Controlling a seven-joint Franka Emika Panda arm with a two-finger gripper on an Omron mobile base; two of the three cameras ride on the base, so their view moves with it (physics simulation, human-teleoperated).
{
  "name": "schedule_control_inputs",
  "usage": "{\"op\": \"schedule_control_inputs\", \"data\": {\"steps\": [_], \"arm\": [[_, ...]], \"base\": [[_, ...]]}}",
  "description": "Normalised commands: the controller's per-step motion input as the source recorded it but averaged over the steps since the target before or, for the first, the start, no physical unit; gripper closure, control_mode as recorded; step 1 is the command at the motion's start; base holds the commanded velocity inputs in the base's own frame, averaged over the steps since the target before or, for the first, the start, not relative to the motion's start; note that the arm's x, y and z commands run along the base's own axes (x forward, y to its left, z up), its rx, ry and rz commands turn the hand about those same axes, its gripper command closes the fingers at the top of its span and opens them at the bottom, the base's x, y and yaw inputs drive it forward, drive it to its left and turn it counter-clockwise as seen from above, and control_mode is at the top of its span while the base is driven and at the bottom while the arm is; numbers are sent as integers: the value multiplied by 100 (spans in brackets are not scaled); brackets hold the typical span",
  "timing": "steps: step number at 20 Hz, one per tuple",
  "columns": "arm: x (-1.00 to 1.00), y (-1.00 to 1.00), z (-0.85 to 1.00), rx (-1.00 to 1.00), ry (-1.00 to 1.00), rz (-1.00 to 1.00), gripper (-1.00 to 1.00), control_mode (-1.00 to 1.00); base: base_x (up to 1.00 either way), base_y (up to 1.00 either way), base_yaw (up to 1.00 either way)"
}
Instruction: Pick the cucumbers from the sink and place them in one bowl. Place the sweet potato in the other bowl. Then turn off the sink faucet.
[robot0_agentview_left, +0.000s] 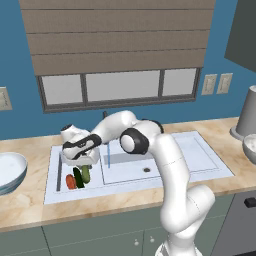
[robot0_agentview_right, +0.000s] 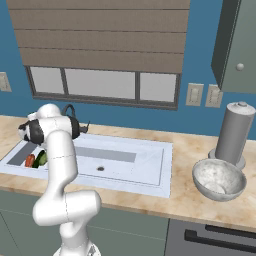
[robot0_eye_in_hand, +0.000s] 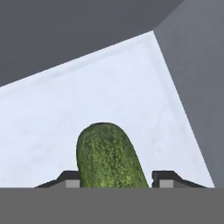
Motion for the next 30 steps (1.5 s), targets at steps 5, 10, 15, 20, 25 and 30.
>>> {"op": "schedule_control_inputs", "data": {"steps": [5, 10, 15, 20, 25, 30], "arm": [[-80, -14, 65, 0, -18, 0, 100, -100], [-73, -21, 97, 0, -29, 0, 100, -100], [-43, -29, 100, 2, -30, -1, 100, -100], [-20, -23, 100, 8, -31, 0, 100, -100], [-26, -13, 100, 7, -20, -3, 100, -100], [-44, -20, 100, 9, -7, -2, 100, -100]], "base": [[0, 0, 0], [0, 0, 0], [0, 0, 0], [0, 0, 0], [0, 0, 0], [0, 0, 0]]}}
